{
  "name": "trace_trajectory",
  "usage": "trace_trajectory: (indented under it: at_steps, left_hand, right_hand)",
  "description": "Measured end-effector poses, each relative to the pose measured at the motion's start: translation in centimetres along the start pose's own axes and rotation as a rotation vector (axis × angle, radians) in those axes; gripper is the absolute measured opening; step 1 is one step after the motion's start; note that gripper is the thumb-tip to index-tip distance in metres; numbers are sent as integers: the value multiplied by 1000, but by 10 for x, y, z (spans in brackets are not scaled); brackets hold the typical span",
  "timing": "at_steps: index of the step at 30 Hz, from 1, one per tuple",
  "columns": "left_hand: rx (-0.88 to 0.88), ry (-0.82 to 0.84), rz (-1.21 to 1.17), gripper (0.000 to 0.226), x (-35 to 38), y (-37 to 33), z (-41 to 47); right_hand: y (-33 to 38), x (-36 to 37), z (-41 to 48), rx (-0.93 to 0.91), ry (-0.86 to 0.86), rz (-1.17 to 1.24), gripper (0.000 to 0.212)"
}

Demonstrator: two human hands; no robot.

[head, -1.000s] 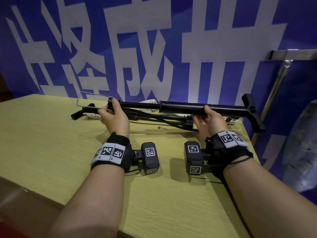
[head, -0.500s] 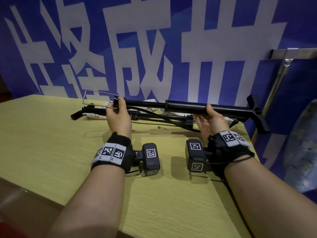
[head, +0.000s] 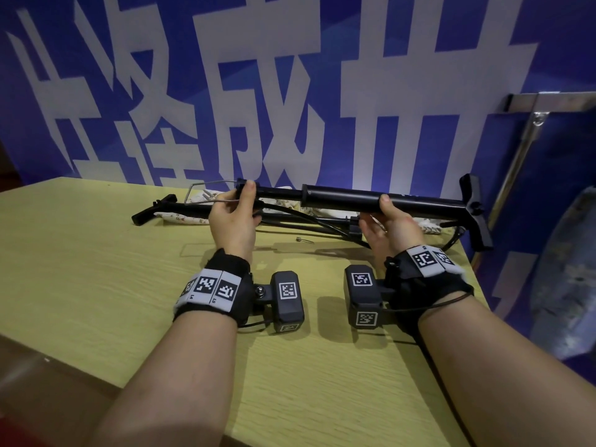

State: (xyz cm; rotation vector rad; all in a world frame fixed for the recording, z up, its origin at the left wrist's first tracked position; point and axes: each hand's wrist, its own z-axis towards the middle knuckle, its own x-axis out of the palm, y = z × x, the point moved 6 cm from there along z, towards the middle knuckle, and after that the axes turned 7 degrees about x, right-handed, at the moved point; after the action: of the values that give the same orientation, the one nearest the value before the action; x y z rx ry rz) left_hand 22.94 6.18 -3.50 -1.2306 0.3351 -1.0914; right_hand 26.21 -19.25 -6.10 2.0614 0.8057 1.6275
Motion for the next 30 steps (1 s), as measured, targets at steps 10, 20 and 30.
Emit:
trace_trajectory:
  at_steps: [10, 20, 30]
  left_hand:
    - [-21, 87, 4, 26, 8, 0, -6]
    - [-78, 181, -7, 25, 22, 2, -17]
    - [-350, 236, -441, 53, 42, 16, -31]
  right_hand:
    - [-9, 8, -10, -47, 8, -115, 27]
    - [-16, 14, -12, -32, 7, -196, 46]
    - [-18, 23, -20, -17, 83, -82, 42]
